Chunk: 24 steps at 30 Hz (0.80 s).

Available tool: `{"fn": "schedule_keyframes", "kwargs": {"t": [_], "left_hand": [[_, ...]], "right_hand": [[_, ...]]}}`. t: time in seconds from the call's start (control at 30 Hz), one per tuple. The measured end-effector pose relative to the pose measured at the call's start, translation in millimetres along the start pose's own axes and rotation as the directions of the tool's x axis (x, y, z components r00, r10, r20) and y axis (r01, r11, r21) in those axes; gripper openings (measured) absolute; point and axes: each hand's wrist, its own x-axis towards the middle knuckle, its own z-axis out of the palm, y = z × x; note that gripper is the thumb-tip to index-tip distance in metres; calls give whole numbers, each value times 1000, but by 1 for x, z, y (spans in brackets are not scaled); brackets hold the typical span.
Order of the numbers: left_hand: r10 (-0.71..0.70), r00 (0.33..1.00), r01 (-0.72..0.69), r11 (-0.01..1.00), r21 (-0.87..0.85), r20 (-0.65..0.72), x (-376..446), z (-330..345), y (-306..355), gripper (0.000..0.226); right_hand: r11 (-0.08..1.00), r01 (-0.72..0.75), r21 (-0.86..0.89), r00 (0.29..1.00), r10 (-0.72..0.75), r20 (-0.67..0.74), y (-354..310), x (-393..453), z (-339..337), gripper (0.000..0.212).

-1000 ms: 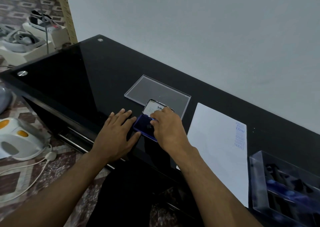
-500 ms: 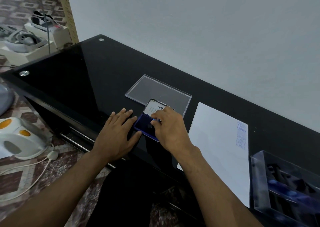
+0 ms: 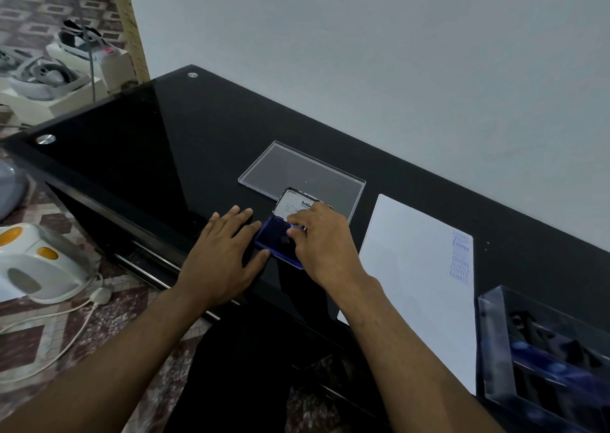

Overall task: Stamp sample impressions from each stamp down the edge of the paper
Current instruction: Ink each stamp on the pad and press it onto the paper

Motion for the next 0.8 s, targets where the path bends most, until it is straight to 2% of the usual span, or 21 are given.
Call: {"fn": "schedule_keyframes", "kwargs": {"t": [0.23, 0.33, 0.47, 0.7, 0.8], "left_hand": [[-4, 1000, 4, 1000, -19, 7, 0, -2, 1, 74], [-12, 1000, 12, 999, -29, 21, 1, -4, 2, 78], [-17, 1000, 17, 998, -62, -9, 7, -11, 14, 81], [98, 995, -99, 992, -84, -13, 30, -16, 75, 77], [143, 990, -143, 981, -134, -9, 37, -13, 109, 75]], "right_hand": [[998, -44, 39, 999, 44, 12, -2, -2, -4, 19], [998, -63, -26, 993, 65, 94, -4, -6, -14, 30], [983, -156, 101, 982, 166, -92, 3, -17, -27, 31], [969, -223, 107, 953, 240, -184, 35, -48, -69, 22], [953, -272, 136, 930, 297, -218, 53, -67, -84, 24]]}}
